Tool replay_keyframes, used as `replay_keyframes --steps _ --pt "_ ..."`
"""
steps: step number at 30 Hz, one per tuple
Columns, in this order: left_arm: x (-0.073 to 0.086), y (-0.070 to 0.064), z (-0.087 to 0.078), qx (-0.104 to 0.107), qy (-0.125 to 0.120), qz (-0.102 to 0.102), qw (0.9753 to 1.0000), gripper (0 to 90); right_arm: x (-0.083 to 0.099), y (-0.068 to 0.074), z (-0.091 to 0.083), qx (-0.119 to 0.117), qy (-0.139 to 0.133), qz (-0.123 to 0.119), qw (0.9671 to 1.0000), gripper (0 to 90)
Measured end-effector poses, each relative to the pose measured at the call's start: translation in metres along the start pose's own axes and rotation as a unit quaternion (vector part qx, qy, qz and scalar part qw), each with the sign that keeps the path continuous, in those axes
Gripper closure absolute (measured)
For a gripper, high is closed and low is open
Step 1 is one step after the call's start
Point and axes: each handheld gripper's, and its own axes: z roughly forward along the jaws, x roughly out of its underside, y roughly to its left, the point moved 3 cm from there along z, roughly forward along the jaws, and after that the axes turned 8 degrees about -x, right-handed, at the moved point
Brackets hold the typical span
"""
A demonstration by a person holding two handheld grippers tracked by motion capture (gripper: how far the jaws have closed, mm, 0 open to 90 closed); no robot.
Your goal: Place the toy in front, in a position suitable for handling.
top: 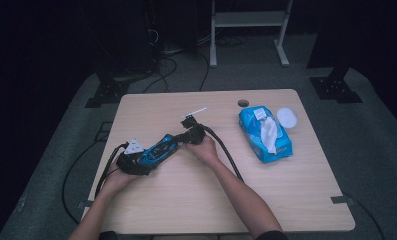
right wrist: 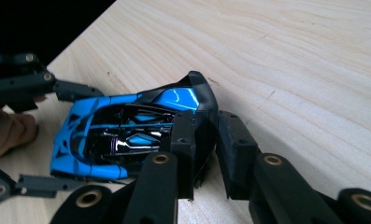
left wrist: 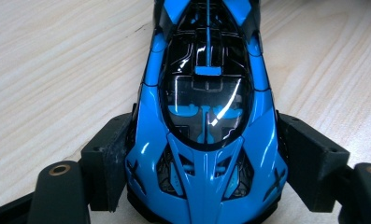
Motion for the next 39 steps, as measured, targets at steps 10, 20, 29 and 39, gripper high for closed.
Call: replay_keyframes --steps 10,20,29,39 --pt "0.0 -0.002 0.0 -0.002 -0.006 0.012 0.9999 24.9 0.0 -0.002 -0.004 -0.013 -0.009 0.018 0.9997 78.8" --pt "-0.004 -0.004 -0.004 -0.008 -0.014 0.021 0.9997 25.2 -0.002 0.003 -0.013 -0.019 -0.017 0.016 0.9995 79.6" --pt "-0.018 -0.013 -0.015 -0.01 -0.026 0.038 0.9989 25.3 -0.004 0.014 -0.033 -0.012 -0.026 0.003 0.9996 79.5" --pt "-0.048 -0.042 -0.02 0.008 -0.047 0.08 0.9956 25.4 0.007 0.025 -0.085 0.003 -0.047 -0.011 0.9989 79.5"
